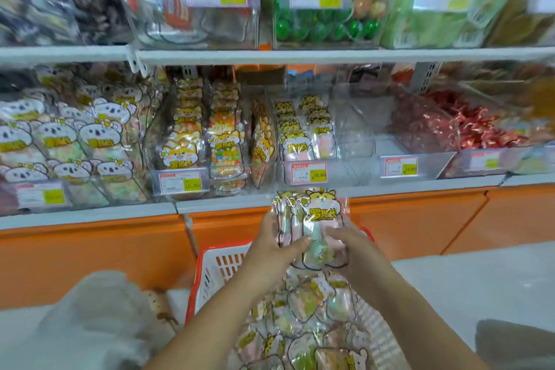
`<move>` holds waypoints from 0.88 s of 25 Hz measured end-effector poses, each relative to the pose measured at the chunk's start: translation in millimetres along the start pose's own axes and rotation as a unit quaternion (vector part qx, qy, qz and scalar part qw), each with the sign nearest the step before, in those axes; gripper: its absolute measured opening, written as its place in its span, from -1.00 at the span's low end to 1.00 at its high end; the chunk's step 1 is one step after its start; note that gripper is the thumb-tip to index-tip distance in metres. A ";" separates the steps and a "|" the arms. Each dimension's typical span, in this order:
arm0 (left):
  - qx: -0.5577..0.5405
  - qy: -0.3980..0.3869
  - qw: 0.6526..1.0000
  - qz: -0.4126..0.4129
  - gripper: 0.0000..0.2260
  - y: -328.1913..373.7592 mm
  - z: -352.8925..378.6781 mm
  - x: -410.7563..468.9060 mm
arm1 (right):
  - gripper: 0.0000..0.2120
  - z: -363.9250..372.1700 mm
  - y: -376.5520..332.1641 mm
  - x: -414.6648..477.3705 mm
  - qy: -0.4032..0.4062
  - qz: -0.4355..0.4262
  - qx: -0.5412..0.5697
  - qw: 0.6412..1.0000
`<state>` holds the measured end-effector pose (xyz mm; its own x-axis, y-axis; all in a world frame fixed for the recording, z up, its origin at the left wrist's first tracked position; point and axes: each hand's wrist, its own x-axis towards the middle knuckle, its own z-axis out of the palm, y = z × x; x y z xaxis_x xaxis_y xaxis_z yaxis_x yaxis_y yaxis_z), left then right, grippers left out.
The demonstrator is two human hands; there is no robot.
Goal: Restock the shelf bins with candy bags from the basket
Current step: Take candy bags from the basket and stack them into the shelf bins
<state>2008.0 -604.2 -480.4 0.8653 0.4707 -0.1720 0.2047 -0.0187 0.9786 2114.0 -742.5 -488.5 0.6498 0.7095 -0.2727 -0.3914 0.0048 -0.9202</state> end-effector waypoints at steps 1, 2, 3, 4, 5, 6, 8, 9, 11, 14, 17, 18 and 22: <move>-0.005 -0.008 1.000 0.014 -0.45 11.1 -2.0 5.7 | -0.45 -0.1 -16.6 1.9 -0.014 -0.016 -0.032 0.999; -0.008 -0.014 0.999 0.030 -0.39 22.6 -3.6 12.4 | -0.48 0.3 -33.8 4.1 -0.028 -0.037 -0.061 0.997; -0.008 -0.019 0.999 0.048 -0.33 35.5 -5.1 19.8 | -0.52 -1.1 -51.2 10.0 -0.033 -0.052 -0.086 0.994; 0.004 -0.025 0.998 0.062 -0.29 49.2 -6.2 27.1 | -0.52 -3.0 -68.0 17.2 -0.037 -0.056 -0.097 0.993; 0.025 -0.030 0.997 0.071 -0.28 63.2 -8.1 37.0 | -0.45 -5.2 -84.7 25.9 -0.034 -0.056 -0.105 0.992; 0.050 -0.035 0.995 0.077 -0.28 76.9 -10.2 47.7 | -0.37 -6.8 -101.3 33.6 -0.025 -0.056 -0.113 0.992; 0.105 -0.031 0.989 0.104 -0.33 104.0 -17.0 71.8 | -0.47 -8.5 -132.7 49.1 0.007 -0.083 -0.128 0.988; 0.149 -0.010 0.980 0.129 -0.38 113.9 -22.9 85.0 | -0.60 -8.9 -147.4 56.2 0.036 -0.107 -0.133 0.985; 0.302 0.071 0.930 0.196 -0.45 125.0 -38.8 114.1 | -0.60 -9.8 -172.1 74.7 0.120 -0.163 -0.176 0.963; 0.481 0.099 0.837 0.239 -0.45 117.8 -59.1 152.8 | -0.42 -4.7 -183.9 115.6 0.200 -0.212 -0.326 0.899; 0.527 0.064 0.817 0.224 -0.47 95.4 -61.1 173.8 | -0.36 -8.0 -162.6 167.1 0.204 -0.132 -0.449 0.860; 0.518 0.071 0.820 0.234 -0.49 90.1 -59.9 176.6 | -0.34 -10.6 -156.3 178.5 0.195 -0.099 -0.434 0.874; 0.472 0.097 0.834 0.270 -0.52 81.2 -57.9 182.1 | -0.09 -15.1 -151.3 193.1 0.165 -0.024 -0.479 0.862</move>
<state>2155.7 -469.0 -425.7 0.8767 0.3011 0.3751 0.1578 -0.9168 0.3669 2308.5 -616.9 -406.2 0.8621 0.4845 -0.1481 0.2551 -0.6677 -0.6994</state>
